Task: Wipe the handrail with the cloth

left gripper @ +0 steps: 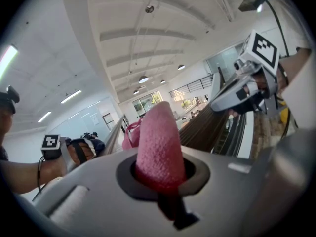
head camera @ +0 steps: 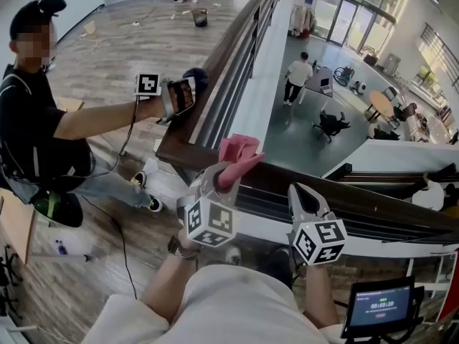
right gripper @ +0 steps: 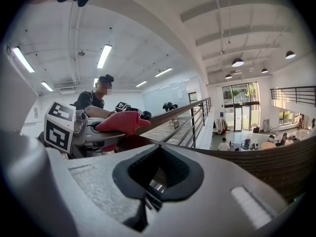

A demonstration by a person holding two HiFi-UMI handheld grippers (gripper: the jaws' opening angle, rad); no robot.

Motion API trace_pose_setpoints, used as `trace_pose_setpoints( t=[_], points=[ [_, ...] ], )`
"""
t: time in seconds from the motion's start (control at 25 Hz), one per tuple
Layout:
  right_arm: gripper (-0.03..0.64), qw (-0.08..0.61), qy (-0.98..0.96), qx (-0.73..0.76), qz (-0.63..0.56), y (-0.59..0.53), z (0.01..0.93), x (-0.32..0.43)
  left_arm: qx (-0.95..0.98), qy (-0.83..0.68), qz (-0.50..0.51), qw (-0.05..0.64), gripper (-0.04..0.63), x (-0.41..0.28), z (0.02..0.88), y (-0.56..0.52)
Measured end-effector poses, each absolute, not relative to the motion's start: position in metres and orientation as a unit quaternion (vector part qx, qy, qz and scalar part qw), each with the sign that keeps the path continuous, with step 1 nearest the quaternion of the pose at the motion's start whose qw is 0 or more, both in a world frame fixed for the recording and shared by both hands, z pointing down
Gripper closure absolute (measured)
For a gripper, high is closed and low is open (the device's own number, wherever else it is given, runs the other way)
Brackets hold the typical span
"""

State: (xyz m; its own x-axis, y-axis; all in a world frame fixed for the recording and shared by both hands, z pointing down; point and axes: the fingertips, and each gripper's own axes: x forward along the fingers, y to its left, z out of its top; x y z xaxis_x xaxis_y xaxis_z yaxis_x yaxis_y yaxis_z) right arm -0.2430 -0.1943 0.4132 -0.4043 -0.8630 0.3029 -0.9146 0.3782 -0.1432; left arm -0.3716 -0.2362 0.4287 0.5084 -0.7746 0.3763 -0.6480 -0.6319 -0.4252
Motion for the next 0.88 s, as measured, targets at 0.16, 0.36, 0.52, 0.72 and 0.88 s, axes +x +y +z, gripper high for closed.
trace_pose_setpoints(
  t=[0.16,0.36,0.52,0.72,0.88],
  points=[
    [0.614,0.089,-0.825,0.539,0.146,-0.193,0.413,-0.243,-0.864,0.409,-0.272,0.112,0.558,-0.372,0.428,-0.235],
    [0.614,0.089,-0.825,0.538,0.146,-0.193,0.413,-0.242,-0.868,0.407,-0.264,0.103,0.558,-0.374,0.428,-0.235],
    [0.614,0.089,-0.825,0.538,0.147,-0.193,0.412,-0.241,-0.866,0.409,-0.267,0.105,0.558,-0.376,0.428,-0.236],
    [0.614,0.089,-0.823,0.541,0.146,-0.193,0.411,-0.240,-0.865,0.414,-0.265,0.101,0.558,-0.382,0.427,-0.238],
    [0.614,0.091,-0.823,0.542,0.146,-0.193,0.411,-0.239,-0.866,0.416,-0.261,0.093,0.558,-0.385,0.426,-0.238]
  ],
)
